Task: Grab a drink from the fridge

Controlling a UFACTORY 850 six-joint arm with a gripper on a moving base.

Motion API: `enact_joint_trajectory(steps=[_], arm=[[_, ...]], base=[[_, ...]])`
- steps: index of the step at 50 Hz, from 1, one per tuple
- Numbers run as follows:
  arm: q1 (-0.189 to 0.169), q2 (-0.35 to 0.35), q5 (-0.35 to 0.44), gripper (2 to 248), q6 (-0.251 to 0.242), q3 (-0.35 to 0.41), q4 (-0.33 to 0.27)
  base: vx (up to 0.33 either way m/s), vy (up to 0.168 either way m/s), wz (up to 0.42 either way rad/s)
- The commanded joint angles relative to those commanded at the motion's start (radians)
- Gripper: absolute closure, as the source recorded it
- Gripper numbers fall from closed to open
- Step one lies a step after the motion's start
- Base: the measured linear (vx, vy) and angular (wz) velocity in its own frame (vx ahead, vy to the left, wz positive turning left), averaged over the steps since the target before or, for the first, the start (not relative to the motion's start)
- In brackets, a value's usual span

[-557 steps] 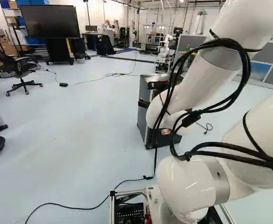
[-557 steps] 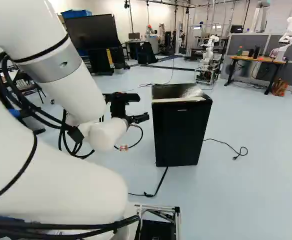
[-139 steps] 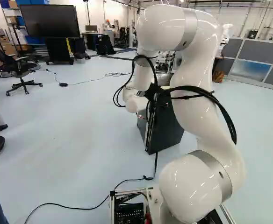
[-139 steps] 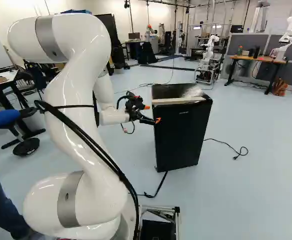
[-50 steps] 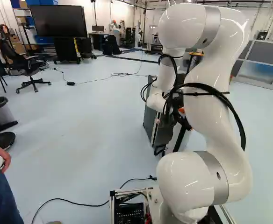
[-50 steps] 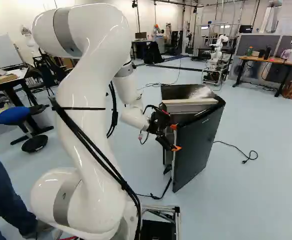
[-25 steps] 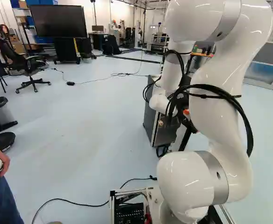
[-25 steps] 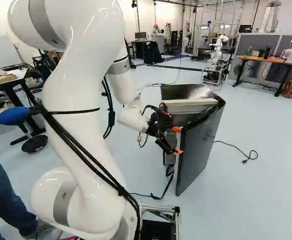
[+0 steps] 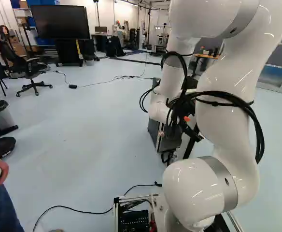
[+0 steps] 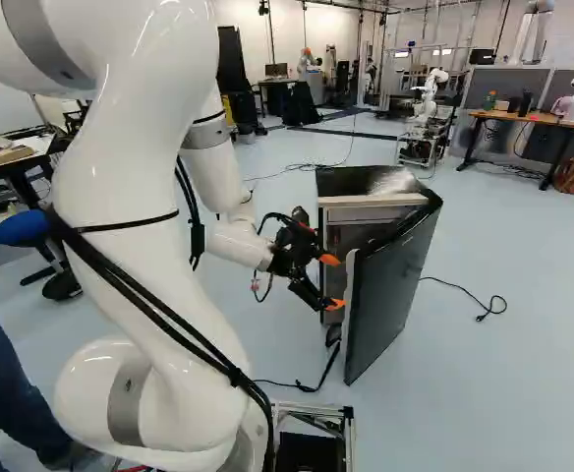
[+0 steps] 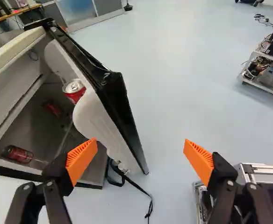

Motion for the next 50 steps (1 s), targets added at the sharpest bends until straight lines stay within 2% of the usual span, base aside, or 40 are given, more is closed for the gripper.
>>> enact_joint_trajectory(steps=[6,12,24,50], arm=[[0.021,-0.007,0.0,3,0.0,-0.012,0.0],[0.025,-0.021,0.0,3,0.0,-0.035,0.0],[0.01,-0.019,0.0,3,0.0,-0.066,0.0],[-0.02,0.067,0.0,3,0.0,-0.076,0.0]], base=[[0.0,0.0,0.0],[0.0,0.0,0.0],[0.0,0.0,0.0],[0.0,0.0,0.0]])
